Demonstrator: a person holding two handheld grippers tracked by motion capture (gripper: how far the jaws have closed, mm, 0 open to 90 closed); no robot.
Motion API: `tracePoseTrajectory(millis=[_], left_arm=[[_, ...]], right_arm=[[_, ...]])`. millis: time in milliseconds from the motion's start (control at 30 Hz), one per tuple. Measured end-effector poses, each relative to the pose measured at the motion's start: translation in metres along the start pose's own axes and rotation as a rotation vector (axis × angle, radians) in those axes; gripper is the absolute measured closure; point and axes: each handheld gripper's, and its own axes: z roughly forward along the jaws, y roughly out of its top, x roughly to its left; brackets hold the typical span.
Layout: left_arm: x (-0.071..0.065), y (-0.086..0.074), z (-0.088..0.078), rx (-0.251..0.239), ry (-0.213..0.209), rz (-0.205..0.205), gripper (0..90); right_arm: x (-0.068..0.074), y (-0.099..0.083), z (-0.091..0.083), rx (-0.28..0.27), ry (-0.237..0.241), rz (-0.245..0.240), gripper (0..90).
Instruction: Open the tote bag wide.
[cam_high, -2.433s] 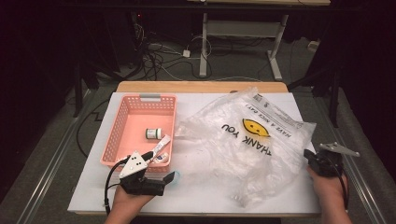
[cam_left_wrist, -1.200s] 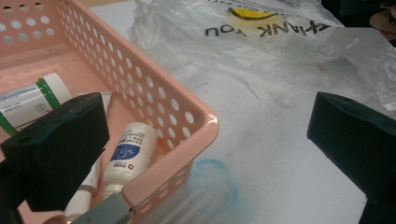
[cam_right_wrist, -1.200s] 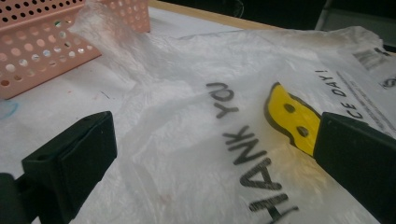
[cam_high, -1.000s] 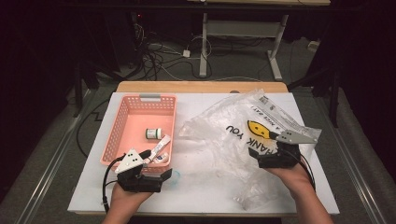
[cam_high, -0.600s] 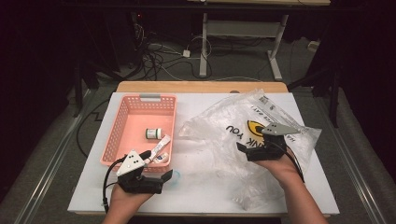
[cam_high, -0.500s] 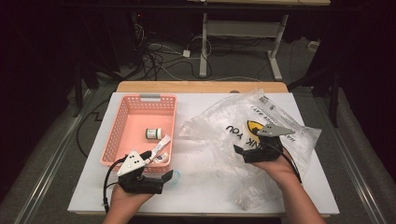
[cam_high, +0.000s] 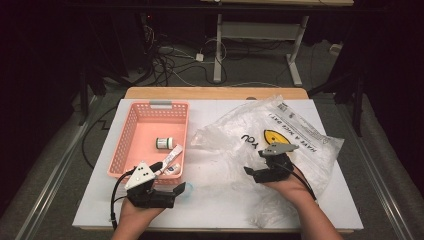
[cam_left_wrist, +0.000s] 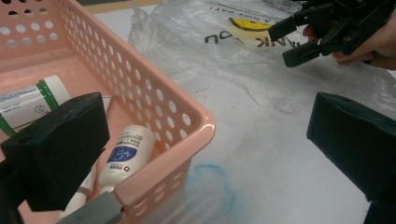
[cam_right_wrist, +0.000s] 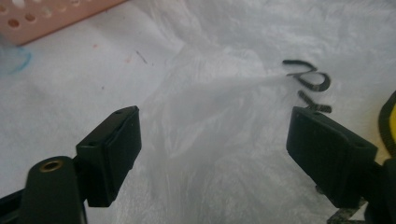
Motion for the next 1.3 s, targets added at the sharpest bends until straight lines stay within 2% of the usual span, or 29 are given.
tracePoseTrajectory(millis=[100,267,333,433,500,533,633,733,767,833,1000,1100,1300], left_arm=[[0.000,0.000,0.000,-0.002,0.001,0.003,0.0],[0.000,0.000,0.000,0.001,-0.001,0.006,0.0],[-0.001,0.000,0.000,0.001,-0.002,0.007,0.0],[-0.001,0.000,-0.001,-0.001,0.001,0.009,0.0],[-0.001,0.000,-0.001,-0.003,0.001,0.007,0.0],[-0.001,0.000,-0.001,-0.003,0.000,0.004,0.0],[0.000,-0.001,0.001,0.005,0.000,0.001,0.0],[0.000,-0.001,0.002,0.007,-0.002,0.002,0.0],[0.000,-0.001,0.002,0.007,-0.002,0.002,0.0],[0.000,-0.001,0.002,0.009,-0.004,0.001,0.0],[0.001,-0.002,0.003,0.008,-0.009,-0.002,0.0],[0.002,-0.002,0.003,0.007,-0.017,-0.006,0.0],[0.003,-0.002,0.003,-0.003,-0.023,-0.016,0.0]], right_arm=[[0.003,-0.004,0.005,0.028,0.019,-0.011,21.9],[0.007,-0.007,0.010,0.053,0.015,-0.027,22.4],[0.008,-0.007,0.013,0.066,0.008,-0.038,25.0],[0.010,-0.009,0.018,0.084,-0.008,-0.056,35.9],[0.010,-0.009,0.017,0.079,-0.007,-0.058,39.1],[0.011,-0.009,0.016,0.061,-0.015,-0.057,46.4],[0.010,-0.009,0.013,0.038,-0.015,-0.041,57.3],[0.010,-0.011,0.012,0.037,-0.017,-0.033,66.0],[0.010,-0.011,0.012,0.037,-0.017,-0.033,66.0],[0.008,-0.013,0.012,0.037,-0.015,-0.024,73.8],[0.007,-0.015,0.011,0.021,-0.021,-0.021,86.6],[0.004,-0.016,0.008,-0.005,-0.023,-0.008,89.7],[-0.001,-0.015,-0.001,-0.053,-0.010,0.010,90.0]])
